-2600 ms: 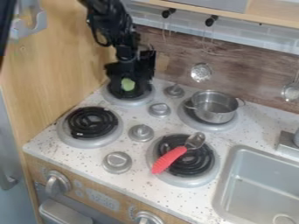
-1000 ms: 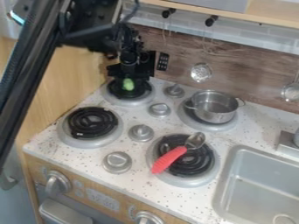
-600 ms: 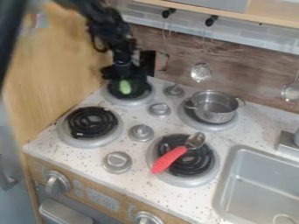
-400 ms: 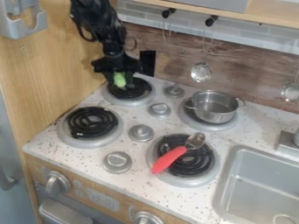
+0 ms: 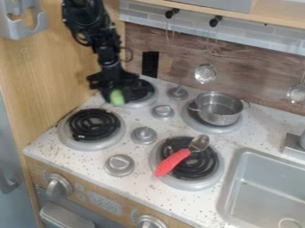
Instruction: Took item from top left corner and moved to bottom left burner
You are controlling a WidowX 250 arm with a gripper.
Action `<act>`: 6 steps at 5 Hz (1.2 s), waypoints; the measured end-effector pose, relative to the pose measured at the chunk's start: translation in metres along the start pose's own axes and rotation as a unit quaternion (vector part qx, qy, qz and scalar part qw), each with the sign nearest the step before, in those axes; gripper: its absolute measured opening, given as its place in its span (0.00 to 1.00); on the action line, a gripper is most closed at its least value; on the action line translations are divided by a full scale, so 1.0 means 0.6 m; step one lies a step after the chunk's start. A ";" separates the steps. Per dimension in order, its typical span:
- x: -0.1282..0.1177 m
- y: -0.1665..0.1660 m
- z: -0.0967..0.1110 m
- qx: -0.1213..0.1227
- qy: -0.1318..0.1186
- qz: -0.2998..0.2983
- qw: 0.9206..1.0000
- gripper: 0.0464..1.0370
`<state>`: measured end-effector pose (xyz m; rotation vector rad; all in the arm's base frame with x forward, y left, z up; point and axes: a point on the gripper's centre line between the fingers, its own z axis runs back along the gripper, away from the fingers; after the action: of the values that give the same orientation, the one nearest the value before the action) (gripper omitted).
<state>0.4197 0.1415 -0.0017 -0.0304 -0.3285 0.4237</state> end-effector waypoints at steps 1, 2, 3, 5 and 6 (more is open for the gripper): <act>-0.024 0.010 0.001 0.019 0.046 -0.006 0.999 0.49; -0.040 0.024 0.004 0.046 0.077 -0.002 0.996 0.49; -0.051 0.029 0.000 0.054 0.095 0.001 0.994 0.49; -0.069 0.051 -0.014 0.059 0.126 0.022 0.990 0.88; -0.073 0.051 -0.013 0.062 0.132 0.018 0.989 0.99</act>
<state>0.3723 0.1519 -0.0256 0.0280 -0.0399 0.4696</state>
